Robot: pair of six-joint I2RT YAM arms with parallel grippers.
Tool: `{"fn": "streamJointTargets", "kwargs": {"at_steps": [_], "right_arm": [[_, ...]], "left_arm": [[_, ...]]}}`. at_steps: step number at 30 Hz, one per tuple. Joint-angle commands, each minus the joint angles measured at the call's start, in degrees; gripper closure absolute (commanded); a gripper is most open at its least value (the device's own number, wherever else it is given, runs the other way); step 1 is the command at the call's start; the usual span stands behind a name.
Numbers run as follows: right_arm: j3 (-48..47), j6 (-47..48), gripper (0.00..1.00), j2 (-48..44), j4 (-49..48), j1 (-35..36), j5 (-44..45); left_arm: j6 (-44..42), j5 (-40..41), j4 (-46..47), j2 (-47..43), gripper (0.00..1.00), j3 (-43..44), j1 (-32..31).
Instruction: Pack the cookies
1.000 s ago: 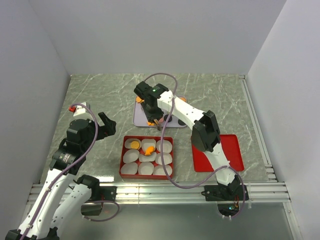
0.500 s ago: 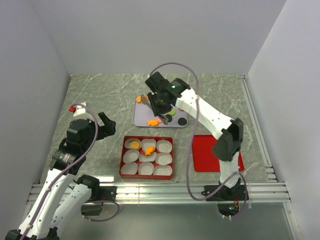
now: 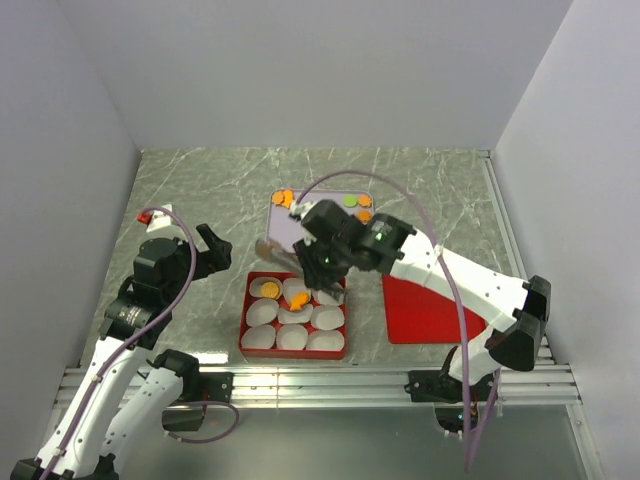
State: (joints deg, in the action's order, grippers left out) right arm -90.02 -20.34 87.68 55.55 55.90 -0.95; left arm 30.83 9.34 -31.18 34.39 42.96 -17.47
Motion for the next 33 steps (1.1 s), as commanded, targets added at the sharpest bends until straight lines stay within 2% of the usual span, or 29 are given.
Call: {"fn": "streamJointTargets", "kwargs": {"at_steps": [1,10,27,33], "right_arm": [[3.0,-1.0,0.75,-3.2,-4.5,4.1,-0.8],[5.8,0.6,0.77,-2.2,-3.1,10.8,0.1],[9.3,-0.2,0.76,0.3,-1.5,15.7,0.9],[9.4,-0.2,0.67,1.0,-1.2,15.8,2.0]], "left_arm": [[-0.4,0.0,1.3,0.6,0.01,0.3,-0.2],[-0.6,-0.2,1.0,0.5,0.00,0.4,-0.1],[-0.4,0.4,0.9,0.2,0.01,0.5,-0.2],[-0.4,0.6,0.9,0.2,0.01,0.5,-0.1]]}}
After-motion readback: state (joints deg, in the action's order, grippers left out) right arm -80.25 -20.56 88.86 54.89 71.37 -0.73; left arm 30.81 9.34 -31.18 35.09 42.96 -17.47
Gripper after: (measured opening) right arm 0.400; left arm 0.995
